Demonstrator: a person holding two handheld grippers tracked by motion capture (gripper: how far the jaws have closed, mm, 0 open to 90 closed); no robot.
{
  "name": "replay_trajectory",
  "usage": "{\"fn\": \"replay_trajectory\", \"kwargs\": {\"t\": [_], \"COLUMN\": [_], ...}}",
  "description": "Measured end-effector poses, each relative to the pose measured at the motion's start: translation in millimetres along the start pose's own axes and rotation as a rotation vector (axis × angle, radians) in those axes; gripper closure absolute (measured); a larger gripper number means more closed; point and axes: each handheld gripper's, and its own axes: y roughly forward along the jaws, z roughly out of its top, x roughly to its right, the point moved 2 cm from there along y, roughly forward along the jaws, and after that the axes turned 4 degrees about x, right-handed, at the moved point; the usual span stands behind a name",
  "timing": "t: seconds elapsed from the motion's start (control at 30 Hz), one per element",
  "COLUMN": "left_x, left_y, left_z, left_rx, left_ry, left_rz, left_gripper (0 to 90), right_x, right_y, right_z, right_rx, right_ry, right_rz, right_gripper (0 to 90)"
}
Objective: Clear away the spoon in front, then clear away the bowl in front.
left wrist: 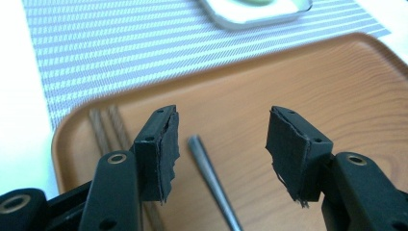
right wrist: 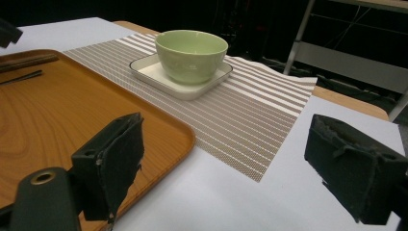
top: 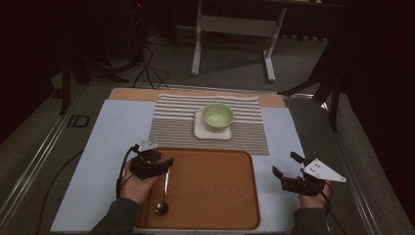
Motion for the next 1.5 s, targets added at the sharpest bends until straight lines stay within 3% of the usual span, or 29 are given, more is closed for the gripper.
{"fn": "replay_trajectory", "kwargs": {"t": [0.33, 0.7, 0.93, 1.33, 1.5], "left_x": [6.0, 2.4, -3.2, -1.5, 4.9], "left_y": [2.4, 22.8, 36.5, 72.3, 96.2], "left_z": [41.1, 86.6, 105.5, 122.3, 125.8], "left_rx": [0.087, 0.134, 0.172, 0.153, 0.128], "left_ry": [0.053, 0.069, 0.071, 0.065, 0.054], "left_rz": [0.016, 0.033, 0.043, 0.038, 0.038], "left_gripper": [44.9, 42.5, 41.1, 41.0, 41.5], "right_x": [0.8, 1.9, 1.9, 3.0, 2.8], "right_y": [0.4, -0.3, -0.6, -0.9, -1.6], "right_z": [-1.0, -1.4, -1.8, -2.1, -1.8], "right_rx": [-0.003, -0.002, -0.003, -0.002, 0.003], "right_ry": [0.003, 0.003, 0.006, 0.006, 0.006], "right_rz": [-0.001, -0.004, -0.005, -0.008, -0.006], "right_gripper": [13.0, 13.0, 13.0, 13.0, 13.0]}}
